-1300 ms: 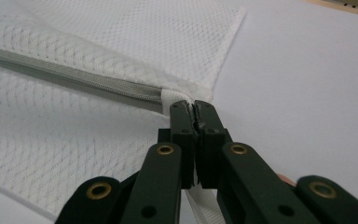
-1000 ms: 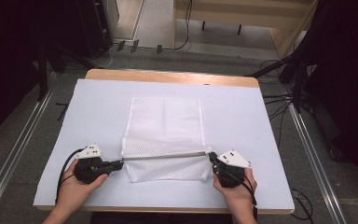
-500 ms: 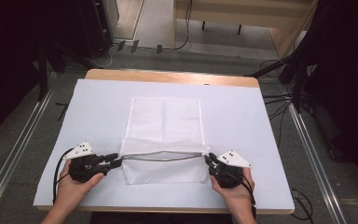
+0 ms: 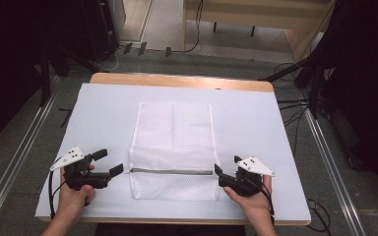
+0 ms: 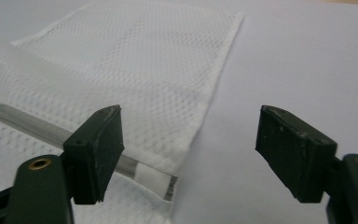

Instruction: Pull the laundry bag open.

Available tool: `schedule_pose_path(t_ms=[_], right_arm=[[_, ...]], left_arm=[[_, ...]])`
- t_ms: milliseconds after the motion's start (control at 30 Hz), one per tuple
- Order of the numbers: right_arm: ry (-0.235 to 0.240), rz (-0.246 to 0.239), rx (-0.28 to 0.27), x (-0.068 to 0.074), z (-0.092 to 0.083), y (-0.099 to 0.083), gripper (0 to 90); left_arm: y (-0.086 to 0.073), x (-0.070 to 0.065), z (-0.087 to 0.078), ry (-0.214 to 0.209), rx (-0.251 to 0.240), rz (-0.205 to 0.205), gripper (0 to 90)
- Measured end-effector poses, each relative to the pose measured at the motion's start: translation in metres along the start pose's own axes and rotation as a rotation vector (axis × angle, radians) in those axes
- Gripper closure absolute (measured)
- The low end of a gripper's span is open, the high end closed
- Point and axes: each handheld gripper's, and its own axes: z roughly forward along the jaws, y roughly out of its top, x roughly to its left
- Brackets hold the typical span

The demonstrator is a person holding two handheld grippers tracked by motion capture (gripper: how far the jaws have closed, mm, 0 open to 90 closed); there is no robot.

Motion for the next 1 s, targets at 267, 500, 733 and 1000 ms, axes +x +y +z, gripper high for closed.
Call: schedule_pose_path(t_ms=[267, 500, 733, 1000], right_arm=[[-0.013, 0.040, -0.036, -0.027, -0.013, 0.003, 15.0], [-0.045, 0.050, -0.064, -0.055, -0.027, -0.002, 13.5], [-0.089, 0.103, -0.078, -0.083, -0.038, -0.010, 13.5], [-0.174, 0.128, -0.043, -0.109, -0.042, -0.026, 14.0]], left_arm=[[-0.001, 0.004, -0.010, 0.078, -0.022, 0.106, 0.0], [0.000, 0.012, -0.016, 0.113, -0.042, 0.103, 0.0], [-0.001, 0.023, -0.025, 0.154, -0.059, 0.081, 0.0], [-0.003, 0.034, -0.031, 0.188, -0.062, 0.056, 0.0]])
